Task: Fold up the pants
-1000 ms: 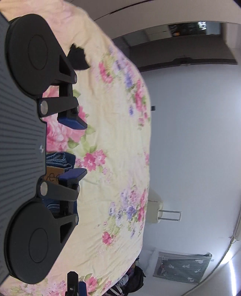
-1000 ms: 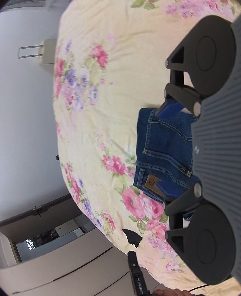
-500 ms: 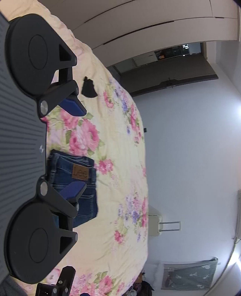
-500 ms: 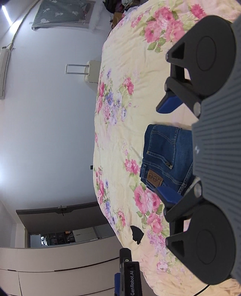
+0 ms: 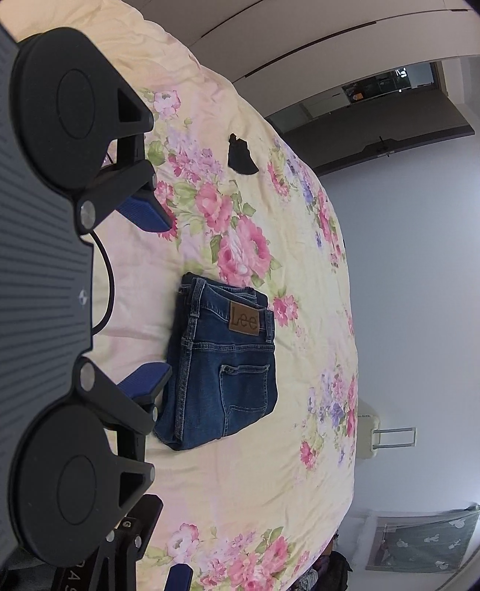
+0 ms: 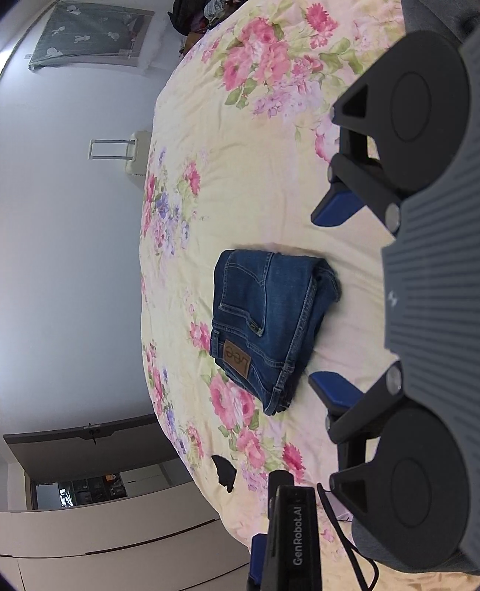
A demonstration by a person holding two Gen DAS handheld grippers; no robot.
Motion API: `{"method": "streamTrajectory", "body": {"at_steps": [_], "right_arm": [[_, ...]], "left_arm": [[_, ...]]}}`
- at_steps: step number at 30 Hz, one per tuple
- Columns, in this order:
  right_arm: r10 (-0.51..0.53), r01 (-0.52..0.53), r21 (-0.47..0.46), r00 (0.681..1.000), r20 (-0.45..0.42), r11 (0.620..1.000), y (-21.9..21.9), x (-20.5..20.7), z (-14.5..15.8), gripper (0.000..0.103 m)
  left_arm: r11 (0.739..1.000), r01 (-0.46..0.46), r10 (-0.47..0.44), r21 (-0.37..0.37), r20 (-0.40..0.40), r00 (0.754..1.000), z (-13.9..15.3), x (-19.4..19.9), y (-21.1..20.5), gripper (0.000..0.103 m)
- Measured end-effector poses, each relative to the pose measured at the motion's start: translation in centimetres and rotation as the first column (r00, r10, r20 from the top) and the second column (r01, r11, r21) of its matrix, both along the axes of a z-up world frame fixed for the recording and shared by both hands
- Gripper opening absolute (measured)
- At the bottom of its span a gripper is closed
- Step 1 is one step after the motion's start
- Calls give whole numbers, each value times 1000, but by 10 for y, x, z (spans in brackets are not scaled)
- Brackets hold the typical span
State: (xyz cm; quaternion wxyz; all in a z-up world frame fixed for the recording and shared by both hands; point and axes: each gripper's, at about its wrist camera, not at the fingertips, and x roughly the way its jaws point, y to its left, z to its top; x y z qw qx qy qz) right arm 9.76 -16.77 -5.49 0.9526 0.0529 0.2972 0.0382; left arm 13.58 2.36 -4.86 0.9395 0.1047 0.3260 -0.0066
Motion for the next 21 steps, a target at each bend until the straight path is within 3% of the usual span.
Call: {"method": "streamTrajectory", "body": {"at_steps": [21], "right_arm": [[11, -10, -3, 1000, 11, 1000, 0, 2, 4, 82]], "left_arm": [[1000, 13, -13, -9, 4, 1000, 7, -2, -6, 94]]}}
